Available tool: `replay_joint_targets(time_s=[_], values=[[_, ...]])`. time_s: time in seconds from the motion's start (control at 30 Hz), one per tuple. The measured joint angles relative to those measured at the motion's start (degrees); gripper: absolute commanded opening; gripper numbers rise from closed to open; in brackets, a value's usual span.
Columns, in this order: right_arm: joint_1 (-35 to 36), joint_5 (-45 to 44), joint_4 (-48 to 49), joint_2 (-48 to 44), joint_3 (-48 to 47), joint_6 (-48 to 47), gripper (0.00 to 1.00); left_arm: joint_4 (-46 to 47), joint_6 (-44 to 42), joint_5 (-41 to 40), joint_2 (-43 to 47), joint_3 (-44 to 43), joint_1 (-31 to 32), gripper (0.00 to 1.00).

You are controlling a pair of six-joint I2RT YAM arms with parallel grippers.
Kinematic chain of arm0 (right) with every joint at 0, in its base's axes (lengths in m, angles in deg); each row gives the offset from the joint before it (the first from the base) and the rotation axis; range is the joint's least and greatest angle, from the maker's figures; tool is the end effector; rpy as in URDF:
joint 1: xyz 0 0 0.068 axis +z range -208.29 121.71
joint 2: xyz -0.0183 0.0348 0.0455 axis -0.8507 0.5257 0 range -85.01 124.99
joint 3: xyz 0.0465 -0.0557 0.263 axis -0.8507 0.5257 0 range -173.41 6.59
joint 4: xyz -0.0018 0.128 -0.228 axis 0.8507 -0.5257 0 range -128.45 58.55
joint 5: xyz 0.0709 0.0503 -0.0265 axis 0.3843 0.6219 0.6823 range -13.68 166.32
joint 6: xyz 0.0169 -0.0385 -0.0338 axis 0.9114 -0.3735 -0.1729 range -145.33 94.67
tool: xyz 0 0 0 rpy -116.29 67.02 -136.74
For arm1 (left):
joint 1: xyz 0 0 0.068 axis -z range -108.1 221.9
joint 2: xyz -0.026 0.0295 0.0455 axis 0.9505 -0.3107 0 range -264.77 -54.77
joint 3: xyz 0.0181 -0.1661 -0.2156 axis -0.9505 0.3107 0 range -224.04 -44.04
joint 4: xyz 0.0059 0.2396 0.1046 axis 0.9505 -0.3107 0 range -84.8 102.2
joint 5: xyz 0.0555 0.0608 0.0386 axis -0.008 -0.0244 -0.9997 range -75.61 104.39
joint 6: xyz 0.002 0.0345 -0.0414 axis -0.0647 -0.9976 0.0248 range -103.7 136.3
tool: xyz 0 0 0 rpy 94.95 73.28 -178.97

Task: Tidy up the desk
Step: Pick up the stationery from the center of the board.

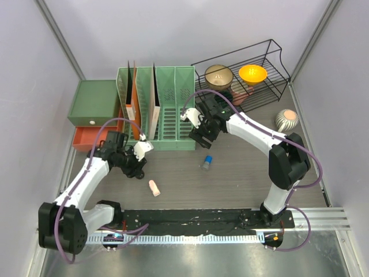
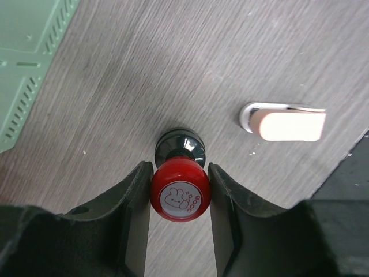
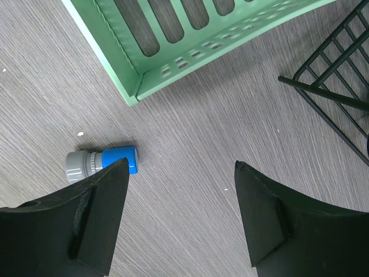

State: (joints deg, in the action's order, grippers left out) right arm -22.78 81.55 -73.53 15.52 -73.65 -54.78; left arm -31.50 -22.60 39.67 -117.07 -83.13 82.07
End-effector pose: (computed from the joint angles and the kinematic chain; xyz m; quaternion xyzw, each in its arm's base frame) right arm 0.2990 0.2173 0.2473 -0.5301 0.8125 0.0569 0.2358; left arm 0.1821 -0.0481 0.2081 0.4368 0.8515 -0.1593 0.2424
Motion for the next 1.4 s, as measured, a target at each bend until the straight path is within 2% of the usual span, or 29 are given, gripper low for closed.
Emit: replay_joint_targets(time_s=[0.07, 0.43, 0.77, 1.13, 1.4], values=[[0.00, 0.00, 0.00, 0.00, 0.00, 0.00, 0.78, -1.73, 0.26, 0.83, 1.66, -0.90, 0.00, 0.00], [-0.11, 0.00, -0.02, 0.02, 0.00, -0.02, 0.78, -6.12, 4.81, 0.59, 17.84, -7.02, 0.00, 0.00], [-0.11, 0.04, -0.04, 0.02, 0.00, -0.20, 0.78, -5.57, 11.89, -7.67, 26.12, -7.19, -2.99, 0.00], [-0.11, 0.04, -0.26, 0.02, 0.00, -0.24, 0.78, -0.39, 16.83, -10.62, 23.89, -11.39, -9.31, 0.00], [-0.11, 0.04, -0.26, 0.02, 0.00, -0.31, 0.78, 7.19, 19.89, -10.95, 20.48, -11.69, -19.54, 0.00]])
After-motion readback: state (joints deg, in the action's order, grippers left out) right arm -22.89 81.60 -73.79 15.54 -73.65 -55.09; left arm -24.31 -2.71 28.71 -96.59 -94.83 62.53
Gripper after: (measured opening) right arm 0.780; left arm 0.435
